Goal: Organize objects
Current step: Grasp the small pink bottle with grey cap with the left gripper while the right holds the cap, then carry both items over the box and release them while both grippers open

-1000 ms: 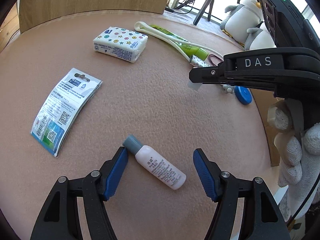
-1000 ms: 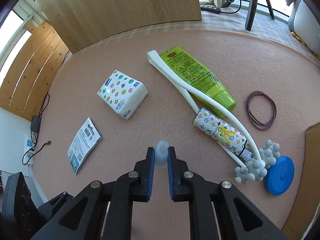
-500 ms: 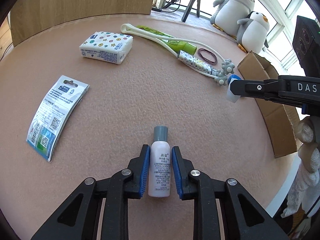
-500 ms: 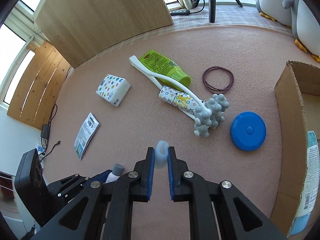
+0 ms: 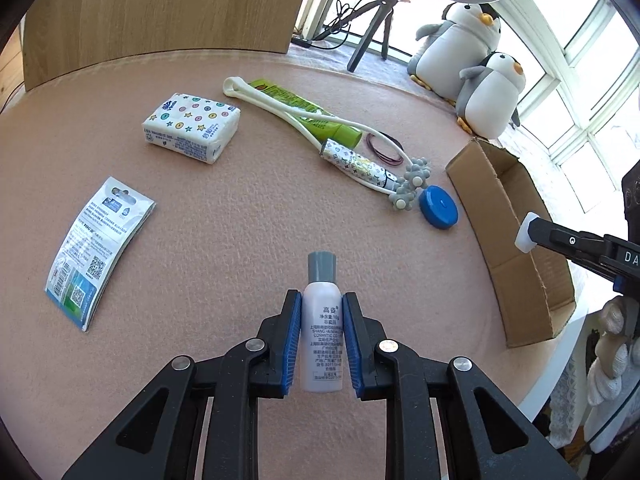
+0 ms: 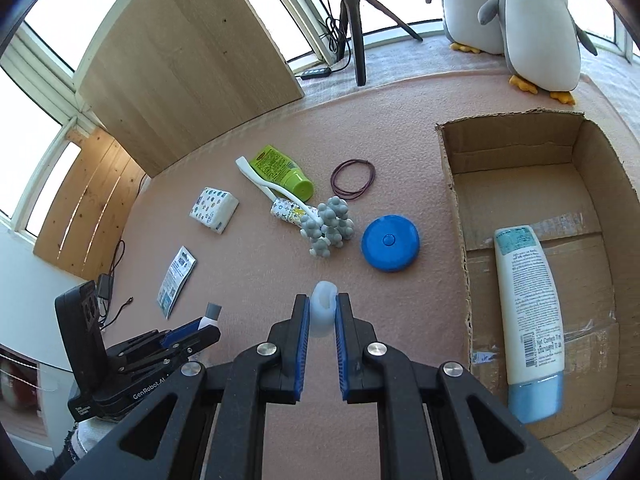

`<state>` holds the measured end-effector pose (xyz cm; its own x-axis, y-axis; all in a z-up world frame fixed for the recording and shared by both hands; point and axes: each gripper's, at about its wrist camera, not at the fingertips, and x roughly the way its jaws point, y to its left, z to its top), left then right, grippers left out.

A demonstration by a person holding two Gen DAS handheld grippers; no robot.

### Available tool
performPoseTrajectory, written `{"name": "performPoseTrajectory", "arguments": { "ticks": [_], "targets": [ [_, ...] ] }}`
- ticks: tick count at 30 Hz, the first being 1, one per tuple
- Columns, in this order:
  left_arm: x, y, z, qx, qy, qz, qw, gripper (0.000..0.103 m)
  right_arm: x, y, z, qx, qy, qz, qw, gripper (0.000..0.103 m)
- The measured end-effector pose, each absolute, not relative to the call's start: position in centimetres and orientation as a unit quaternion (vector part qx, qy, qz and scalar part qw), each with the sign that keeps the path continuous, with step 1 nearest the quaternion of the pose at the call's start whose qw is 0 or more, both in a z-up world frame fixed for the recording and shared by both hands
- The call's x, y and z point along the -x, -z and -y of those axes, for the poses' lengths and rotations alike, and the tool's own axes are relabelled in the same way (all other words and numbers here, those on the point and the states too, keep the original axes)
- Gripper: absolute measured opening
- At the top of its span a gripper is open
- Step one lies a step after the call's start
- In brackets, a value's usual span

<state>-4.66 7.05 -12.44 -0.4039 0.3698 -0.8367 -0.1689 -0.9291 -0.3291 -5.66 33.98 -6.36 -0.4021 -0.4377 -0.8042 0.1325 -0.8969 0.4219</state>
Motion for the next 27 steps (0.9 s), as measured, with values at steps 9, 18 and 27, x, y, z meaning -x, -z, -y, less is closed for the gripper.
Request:
{"name": "performPoseTrajectory", "arguments": {
  "ticks": [9,18,27],
  "targets": [
    [5.0,9.2,-14.2,0.51,-0.823,0.079,0.238,0.022,3.2,5.6,-41.8,-0.489,0.848,0.177,0.103,0.011],
    [5.1,7.7,-24.4,0.499,-0.804,0.049,0.32,0.022,0.7,6.5,-46.9,-0.486,0.853,0.181,0.05,0.011],
    [4.8,8.5,-31.3,0.506,-0.784,0.019,0.359,0.022,-0.3,7.4,-49.7,-0.486,0.852,0.194,0.033,0.011]
  ]
}}
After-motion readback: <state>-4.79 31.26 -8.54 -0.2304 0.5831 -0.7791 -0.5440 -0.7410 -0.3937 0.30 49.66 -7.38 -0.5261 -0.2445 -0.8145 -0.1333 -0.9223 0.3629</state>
